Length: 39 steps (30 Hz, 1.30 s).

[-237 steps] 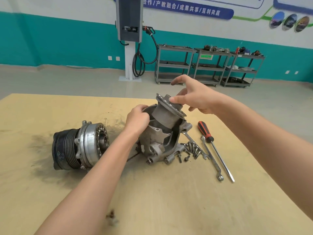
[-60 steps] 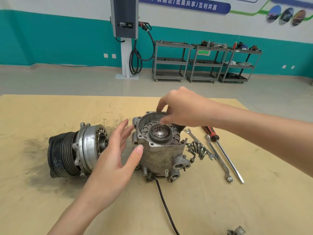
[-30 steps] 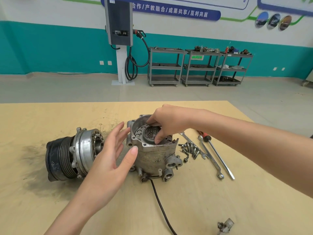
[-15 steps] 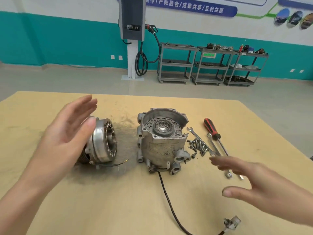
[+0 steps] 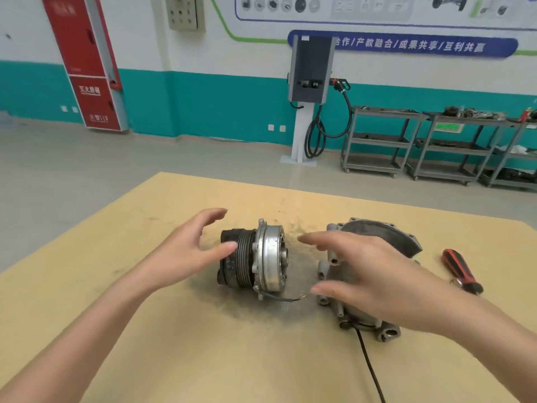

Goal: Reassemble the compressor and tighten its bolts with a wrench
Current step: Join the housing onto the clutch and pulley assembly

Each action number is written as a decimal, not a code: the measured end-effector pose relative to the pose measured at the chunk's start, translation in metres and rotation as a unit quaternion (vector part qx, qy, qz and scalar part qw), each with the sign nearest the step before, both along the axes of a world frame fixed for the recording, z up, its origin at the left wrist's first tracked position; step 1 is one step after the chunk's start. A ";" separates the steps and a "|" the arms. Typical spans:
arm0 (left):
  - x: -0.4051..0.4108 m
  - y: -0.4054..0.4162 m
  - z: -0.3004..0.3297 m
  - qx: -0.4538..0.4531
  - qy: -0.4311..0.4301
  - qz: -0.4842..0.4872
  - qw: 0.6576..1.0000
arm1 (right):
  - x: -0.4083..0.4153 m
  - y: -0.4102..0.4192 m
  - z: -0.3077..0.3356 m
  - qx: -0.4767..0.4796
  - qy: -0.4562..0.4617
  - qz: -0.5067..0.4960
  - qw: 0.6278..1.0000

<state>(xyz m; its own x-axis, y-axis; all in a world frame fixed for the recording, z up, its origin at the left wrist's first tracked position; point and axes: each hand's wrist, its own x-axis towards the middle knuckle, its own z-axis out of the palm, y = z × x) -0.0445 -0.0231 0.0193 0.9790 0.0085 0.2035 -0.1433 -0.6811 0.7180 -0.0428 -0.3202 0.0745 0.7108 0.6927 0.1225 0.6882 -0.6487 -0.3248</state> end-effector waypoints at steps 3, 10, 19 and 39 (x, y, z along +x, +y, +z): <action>0.008 0.004 -0.012 0.059 0.026 -0.035 0.997 | 0.025 0.044 -0.004 -0.041 0.009 0.014 0.999; 0.030 0.014 -0.044 0.104 0.077 -0.078 0.988 | 0.076 0.108 -0.019 -0.209 0.024 -0.074 0.975; 0.046 0.033 -0.072 0.076 0.082 -0.110 0.988 | 0.088 0.110 -0.011 -0.313 0.074 -0.057 0.945; 0.060 0.035 -0.092 -0.016 0.109 -0.182 0.977 | 0.092 0.104 -0.016 -0.257 0.106 -0.072 0.958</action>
<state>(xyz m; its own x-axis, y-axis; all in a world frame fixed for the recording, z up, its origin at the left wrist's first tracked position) 0.0156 0.0121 -0.0728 0.9382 -0.3460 -0.0053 -0.2133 -0.5904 0.7784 0.0496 -0.2161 0.0581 0.7753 0.5150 -0.3658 0.5332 -0.8440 -0.0582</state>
